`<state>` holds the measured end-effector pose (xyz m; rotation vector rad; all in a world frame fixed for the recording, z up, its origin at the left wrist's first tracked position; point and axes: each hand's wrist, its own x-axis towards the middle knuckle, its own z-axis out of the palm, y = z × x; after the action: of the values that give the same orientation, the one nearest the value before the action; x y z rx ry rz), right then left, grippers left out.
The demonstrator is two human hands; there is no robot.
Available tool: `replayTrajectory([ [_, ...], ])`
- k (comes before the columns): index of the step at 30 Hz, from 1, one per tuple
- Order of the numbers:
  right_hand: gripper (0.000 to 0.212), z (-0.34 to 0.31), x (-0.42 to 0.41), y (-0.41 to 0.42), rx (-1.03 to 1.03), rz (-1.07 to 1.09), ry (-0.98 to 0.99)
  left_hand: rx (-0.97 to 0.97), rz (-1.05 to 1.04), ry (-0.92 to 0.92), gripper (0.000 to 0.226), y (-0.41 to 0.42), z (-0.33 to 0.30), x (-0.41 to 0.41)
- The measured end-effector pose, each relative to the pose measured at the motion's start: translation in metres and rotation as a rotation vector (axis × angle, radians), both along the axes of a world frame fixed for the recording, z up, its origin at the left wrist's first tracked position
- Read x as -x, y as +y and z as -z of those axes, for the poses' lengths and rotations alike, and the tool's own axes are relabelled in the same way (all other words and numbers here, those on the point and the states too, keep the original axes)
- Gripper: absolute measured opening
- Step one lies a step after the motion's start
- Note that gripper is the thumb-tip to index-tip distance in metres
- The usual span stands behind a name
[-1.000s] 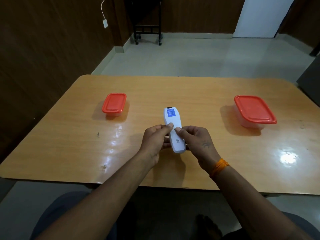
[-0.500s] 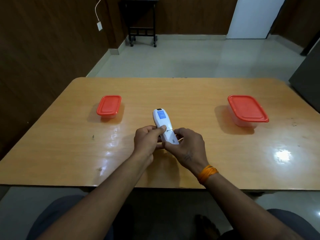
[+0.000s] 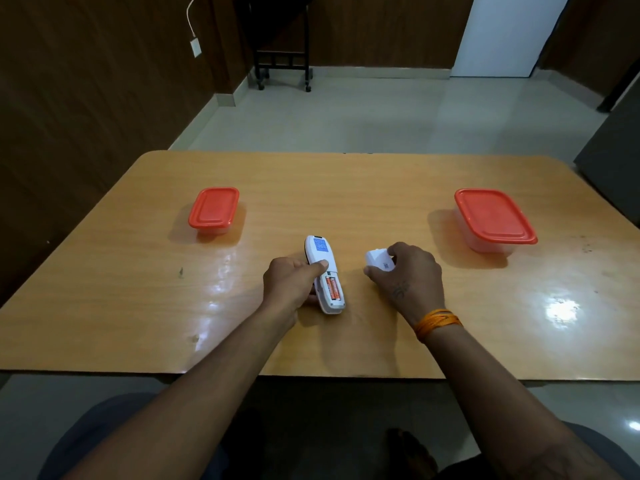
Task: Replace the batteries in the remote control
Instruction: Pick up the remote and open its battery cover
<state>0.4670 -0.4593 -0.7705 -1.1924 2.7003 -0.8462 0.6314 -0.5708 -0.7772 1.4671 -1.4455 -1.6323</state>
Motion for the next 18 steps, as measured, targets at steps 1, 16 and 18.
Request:
replayTrajectory([
  [1, 0.044, 0.002, 0.000, -0.001, -0.008, -0.003, 0.004, 0.007, 0.009, -0.017, 0.030, -0.002, 0.001, 0.000],
  [16, 0.052, 0.006, -0.007, -0.001, -0.058, -0.032, 0.075, 0.272, 0.063, -0.295, 0.029, -0.007, -0.007, -0.012],
  [18, 0.050, 0.006, -0.009, 0.000, -0.056, -0.033, 0.092, 0.262, 0.067, -0.279, 0.028, -0.007, -0.008, -0.014],
])
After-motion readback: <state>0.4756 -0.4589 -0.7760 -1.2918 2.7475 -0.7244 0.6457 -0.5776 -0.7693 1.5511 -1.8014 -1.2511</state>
